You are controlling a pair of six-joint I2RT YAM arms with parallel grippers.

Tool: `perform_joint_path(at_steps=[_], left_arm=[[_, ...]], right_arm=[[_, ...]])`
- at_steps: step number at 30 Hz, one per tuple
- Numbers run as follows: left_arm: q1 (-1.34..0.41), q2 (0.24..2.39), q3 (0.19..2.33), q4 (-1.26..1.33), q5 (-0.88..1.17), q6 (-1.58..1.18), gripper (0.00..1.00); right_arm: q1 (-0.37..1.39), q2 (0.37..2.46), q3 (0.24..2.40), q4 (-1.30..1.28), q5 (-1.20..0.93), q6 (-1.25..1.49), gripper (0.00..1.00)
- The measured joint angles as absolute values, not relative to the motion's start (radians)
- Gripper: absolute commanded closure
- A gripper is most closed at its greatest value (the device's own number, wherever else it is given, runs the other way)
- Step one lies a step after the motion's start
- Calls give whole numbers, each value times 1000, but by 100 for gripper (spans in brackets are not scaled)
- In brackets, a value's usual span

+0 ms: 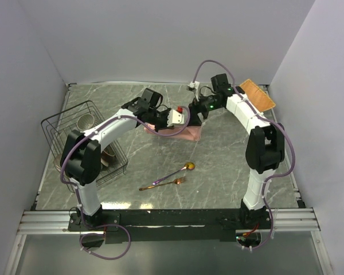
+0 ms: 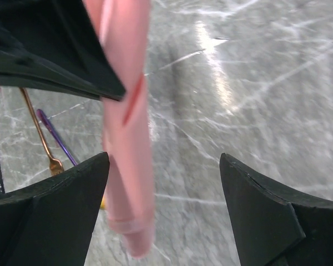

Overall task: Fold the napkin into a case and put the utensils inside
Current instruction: Pass from the left arm to the right

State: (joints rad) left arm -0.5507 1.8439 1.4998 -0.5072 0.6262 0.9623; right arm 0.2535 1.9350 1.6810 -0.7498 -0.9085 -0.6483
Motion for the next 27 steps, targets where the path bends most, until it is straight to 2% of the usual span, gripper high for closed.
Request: perform_joint_path(at_steps=[11,22,27], left_arm=[[-553,1835,1500,-498,638,985,99],[-565,1834,1500,-482,641,990,99],[-567,1832,1500,-475,642,988,99]], right_arm=[[289,1917,1772,-834,-914,-694,14],[338,1950,1792,-892,-918,-727,27],[346,1959,1765,-877,-917,-727,36]])
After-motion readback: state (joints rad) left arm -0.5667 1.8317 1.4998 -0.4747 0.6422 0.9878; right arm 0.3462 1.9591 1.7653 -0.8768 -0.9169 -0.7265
